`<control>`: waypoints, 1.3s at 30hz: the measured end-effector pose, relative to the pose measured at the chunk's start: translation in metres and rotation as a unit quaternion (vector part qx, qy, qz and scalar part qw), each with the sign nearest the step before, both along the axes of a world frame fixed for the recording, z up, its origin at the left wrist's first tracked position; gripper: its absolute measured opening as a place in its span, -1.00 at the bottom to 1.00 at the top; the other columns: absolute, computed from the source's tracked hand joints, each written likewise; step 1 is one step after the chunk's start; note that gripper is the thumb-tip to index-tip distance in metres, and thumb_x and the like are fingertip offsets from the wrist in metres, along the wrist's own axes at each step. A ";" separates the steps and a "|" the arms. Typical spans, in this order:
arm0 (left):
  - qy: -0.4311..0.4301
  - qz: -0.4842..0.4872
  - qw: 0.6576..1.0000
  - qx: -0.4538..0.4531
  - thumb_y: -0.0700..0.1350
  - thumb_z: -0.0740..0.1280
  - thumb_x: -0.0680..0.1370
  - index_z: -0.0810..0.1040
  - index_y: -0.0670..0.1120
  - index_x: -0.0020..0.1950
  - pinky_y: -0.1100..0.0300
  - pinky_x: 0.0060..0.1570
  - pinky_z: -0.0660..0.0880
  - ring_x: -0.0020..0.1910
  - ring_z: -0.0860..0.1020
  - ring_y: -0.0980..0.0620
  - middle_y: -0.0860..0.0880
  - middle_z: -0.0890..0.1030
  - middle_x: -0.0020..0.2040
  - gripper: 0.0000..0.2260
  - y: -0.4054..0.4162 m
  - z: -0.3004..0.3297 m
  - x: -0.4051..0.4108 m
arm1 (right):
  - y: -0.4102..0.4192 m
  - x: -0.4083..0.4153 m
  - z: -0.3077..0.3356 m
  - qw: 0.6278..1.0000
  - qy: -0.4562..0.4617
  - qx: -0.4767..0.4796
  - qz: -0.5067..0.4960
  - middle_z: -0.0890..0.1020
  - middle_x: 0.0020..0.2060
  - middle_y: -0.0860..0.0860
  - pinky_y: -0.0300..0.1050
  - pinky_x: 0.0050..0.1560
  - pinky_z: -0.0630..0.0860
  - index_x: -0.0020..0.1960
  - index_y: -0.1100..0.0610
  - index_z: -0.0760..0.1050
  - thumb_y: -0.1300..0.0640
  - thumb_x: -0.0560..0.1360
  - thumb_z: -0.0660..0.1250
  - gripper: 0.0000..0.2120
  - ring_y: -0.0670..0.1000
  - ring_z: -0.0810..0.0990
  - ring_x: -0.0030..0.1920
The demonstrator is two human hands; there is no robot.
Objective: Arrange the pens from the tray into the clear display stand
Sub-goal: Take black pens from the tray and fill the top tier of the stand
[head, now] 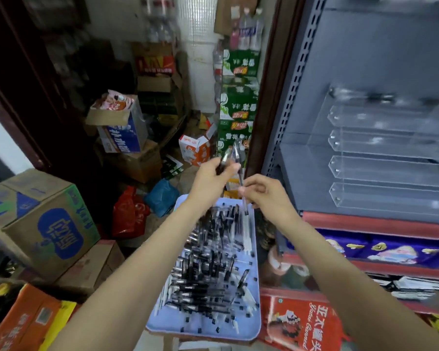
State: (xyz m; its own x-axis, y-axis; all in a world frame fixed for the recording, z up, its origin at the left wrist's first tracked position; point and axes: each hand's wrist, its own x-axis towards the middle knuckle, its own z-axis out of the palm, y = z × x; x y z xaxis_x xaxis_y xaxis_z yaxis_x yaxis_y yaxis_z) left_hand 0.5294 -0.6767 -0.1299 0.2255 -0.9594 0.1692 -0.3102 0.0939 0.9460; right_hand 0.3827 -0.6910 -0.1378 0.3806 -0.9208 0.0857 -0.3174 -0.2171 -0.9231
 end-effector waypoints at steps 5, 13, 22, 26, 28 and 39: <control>-0.082 -0.020 0.994 -0.066 -0.10 0.37 0.51 0.51 -0.10 -0.18 0.22 -0.20 0.35 -0.30 0.45 0.13 0.01 0.52 -0.29 -0.88 -0.036 0.055 -0.047 | -0.038 -0.047 0.038 0.997 0.002 -0.077 0.004 0.56 -0.33 -0.02 -0.25 -0.29 0.44 -0.22 -0.04 0.45 0.15 0.47 0.39 -0.84 -0.16 0.52 -0.35; -0.303 -0.053 0.945 -0.112 -0.07 0.34 0.53 0.52 -0.14 -0.18 0.17 -0.29 0.28 -0.29 0.45 -0.02 -0.07 0.53 -0.32 -0.84 -0.109 0.112 -0.156 | -0.123 -0.171 0.109 0.979 -0.145 -0.144 -0.022 0.60 -0.18 0.02 -0.30 -0.25 0.53 0.07 0.05 0.50 0.25 0.55 0.24 -0.84 -0.15 0.60 -0.29; -0.387 -0.006 0.915 -0.114 -0.11 0.16 0.61 0.48 -0.20 0.14 0.18 0.04 0.24 0.12 0.34 -0.09 -0.11 0.40 0.05 -0.78 -0.173 0.131 -0.224 | -0.201 -0.254 0.129 0.950 -0.272 -0.122 -0.098 0.62 -0.28 0.10 -0.36 -0.22 0.55 -0.17 0.21 0.50 0.38 0.50 0.28 -0.87 -0.14 0.63 -0.34; -0.409 0.012 0.908 -0.091 -0.23 0.06 0.62 0.35 -0.21 0.37 0.25 0.03 0.17 0.08 0.26 -0.06 -0.12 0.30 0.06 -0.68 -0.185 0.135 -0.227 | -0.232 -0.278 0.137 0.944 -0.268 -0.117 -0.152 0.61 -0.29 0.07 -0.39 -0.22 0.56 -0.21 0.17 0.47 0.37 0.51 0.27 -0.83 -0.19 0.62 -0.38; -0.413 0.010 0.906 -0.092 -0.25 0.05 0.63 0.28 -0.22 0.42 0.30 -0.05 0.15 0.01 0.22 0.01 -0.07 0.25 0.01 -0.65 -0.190 0.136 -0.227 | -0.244 -0.284 0.138 0.946 -0.258 -0.113 -0.160 0.61 -0.29 0.06 -0.40 -0.21 0.56 -0.22 0.15 0.47 0.37 0.51 0.27 -0.81 -0.19 0.62 -0.39; -0.336 0.068 0.927 -0.155 -0.24 0.25 0.57 0.52 -0.15 0.17 0.48 0.02 0.24 -0.04 0.42 0.15 0.01 0.46 -0.02 -0.81 -0.202 0.137 -0.234 | -0.289 -0.297 0.130 0.979 -0.097 -0.115 -0.140 0.61 -0.24 0.11 -0.14 -0.01 0.58 -0.26 0.09 0.48 0.39 0.47 0.29 -0.76 0.03 0.64 -0.24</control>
State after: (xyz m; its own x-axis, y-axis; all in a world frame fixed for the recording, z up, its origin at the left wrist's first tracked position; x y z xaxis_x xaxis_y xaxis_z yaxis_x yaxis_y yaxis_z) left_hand 0.2953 -0.8790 0.0070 0.0858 -0.8118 0.5776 -0.8479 0.2449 0.4702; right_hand 0.0857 -0.9801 -0.0073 0.0723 -0.9341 0.3496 -0.2171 -0.3569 -0.9086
